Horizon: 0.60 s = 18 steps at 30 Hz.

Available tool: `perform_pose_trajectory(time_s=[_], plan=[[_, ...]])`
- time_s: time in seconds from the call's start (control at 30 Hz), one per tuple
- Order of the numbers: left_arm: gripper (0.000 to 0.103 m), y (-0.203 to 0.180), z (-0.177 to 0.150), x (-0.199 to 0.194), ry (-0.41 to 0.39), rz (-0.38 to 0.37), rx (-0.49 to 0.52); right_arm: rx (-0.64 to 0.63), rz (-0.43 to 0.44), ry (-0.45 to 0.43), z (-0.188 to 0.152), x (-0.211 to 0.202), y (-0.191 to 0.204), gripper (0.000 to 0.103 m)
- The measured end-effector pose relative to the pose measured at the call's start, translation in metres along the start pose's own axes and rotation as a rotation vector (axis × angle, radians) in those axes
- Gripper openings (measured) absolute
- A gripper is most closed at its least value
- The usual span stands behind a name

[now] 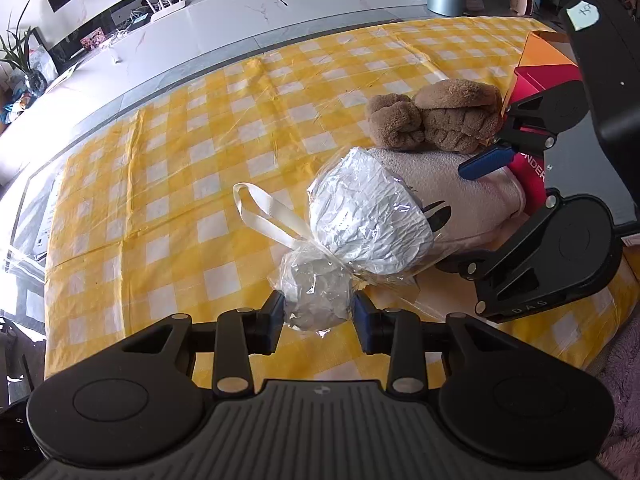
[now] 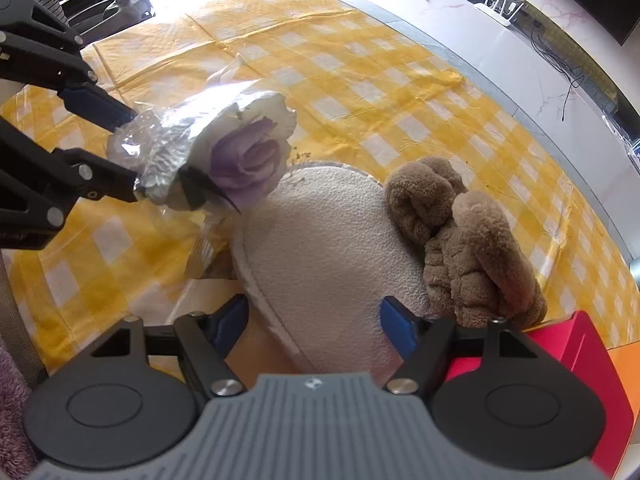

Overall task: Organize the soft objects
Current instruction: 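Grasp the white fuzzy pad with the right tool while the left tool holds the flower, then lift and carry the flower and white pad over the cardboard box with both tools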

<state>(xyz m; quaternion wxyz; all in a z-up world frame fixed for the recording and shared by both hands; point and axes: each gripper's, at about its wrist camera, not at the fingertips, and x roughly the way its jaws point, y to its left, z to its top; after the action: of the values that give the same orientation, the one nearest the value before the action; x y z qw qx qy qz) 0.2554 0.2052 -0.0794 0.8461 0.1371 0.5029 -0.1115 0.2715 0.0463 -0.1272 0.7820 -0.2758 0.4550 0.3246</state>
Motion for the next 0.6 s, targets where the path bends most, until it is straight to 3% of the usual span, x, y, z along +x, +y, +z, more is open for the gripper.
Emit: perform_pose_trajectory(time_s=[0.1, 0.2, 0.27, 0.33, 0.4, 0.6], plan=[[0.041, 0.001, -0.002, 0.002, -0.01, -0.001, -0.002, 0.021, 0.017, 0.01, 0.0, 0.007, -0.003, 0.075], [0.041, 0.004, -0.005, 0.004, 0.004, -0.007, -0.021, 0.017, 0.007, 0.013, 0.0, 0.01, -0.002, 0.066], [0.041, 0.003, -0.007, 0.002, 0.005, 0.001, -0.011, 0.028, 0.039, 0.014, 0.0, 0.007, -0.002, 0.048], [0.041, 0.002, -0.007, -0.001, -0.003, -0.002, -0.009, 0.03, 0.071, 0.027, 0.0, 0.004, 0.0, 0.014], [0.041, 0.002, -0.007, -0.002, -0.012, -0.008, -0.018, 0.001, 0.063, 0.026, -0.002, 0.002, 0.005, 0.004], [0.041, 0.001, -0.01, -0.009, 0.001, 0.008, -0.038, -0.042, 0.003, -0.021, -0.002, -0.017, 0.017, 0.0]])
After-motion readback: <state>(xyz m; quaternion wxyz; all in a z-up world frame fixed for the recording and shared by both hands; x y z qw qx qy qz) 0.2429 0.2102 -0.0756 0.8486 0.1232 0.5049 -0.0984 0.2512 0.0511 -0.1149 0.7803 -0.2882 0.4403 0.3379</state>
